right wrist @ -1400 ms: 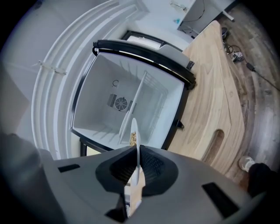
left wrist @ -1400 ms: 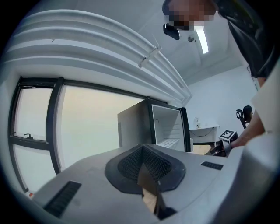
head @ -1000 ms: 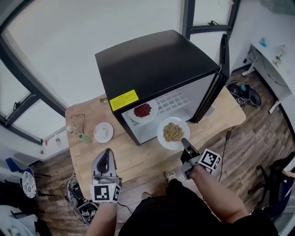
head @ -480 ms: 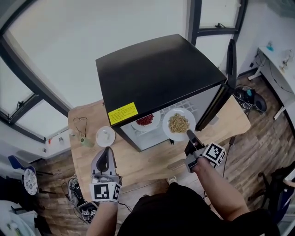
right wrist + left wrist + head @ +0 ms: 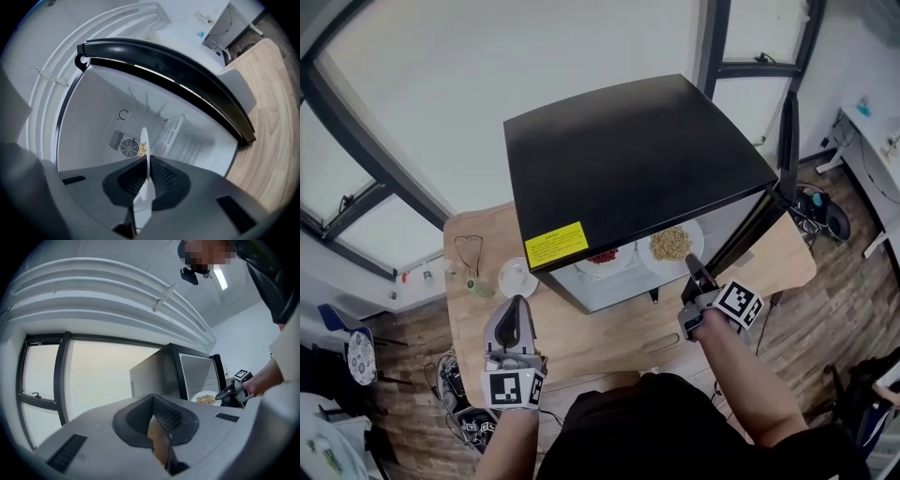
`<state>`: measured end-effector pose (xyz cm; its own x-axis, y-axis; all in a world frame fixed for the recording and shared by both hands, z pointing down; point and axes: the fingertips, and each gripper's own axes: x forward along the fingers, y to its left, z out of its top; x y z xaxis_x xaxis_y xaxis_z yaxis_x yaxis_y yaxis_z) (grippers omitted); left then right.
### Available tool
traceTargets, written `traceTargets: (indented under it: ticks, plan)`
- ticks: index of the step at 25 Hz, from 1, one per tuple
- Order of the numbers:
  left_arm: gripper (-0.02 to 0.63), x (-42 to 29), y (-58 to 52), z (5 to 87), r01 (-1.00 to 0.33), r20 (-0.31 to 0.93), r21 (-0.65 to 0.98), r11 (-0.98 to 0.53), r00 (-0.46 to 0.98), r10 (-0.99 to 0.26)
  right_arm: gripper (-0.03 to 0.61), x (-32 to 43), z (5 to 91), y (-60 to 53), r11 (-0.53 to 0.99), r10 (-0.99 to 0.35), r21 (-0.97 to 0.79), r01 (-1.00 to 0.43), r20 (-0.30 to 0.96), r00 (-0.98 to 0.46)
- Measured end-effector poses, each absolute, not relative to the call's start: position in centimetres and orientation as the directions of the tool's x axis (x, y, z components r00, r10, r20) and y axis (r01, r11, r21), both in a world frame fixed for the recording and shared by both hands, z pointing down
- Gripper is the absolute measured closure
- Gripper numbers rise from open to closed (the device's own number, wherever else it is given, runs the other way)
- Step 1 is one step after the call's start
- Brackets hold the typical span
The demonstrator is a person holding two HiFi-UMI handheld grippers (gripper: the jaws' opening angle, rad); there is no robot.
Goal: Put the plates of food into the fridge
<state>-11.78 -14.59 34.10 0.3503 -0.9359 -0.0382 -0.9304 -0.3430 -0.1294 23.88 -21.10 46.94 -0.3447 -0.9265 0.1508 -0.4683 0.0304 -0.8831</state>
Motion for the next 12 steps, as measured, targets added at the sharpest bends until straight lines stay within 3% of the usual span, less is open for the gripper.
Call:
traceTargets:
  ticks: [12]
  plan:
    - [0.609, -12.1, -16.4, 33.8, -0.945, -0.047, -0.144, -0.293, 0.303, -0.952, 0.546, 24.6, 46.5, -25.9, 0.046, -0.916, -0.804, -0.593, 0.203, -0.346]
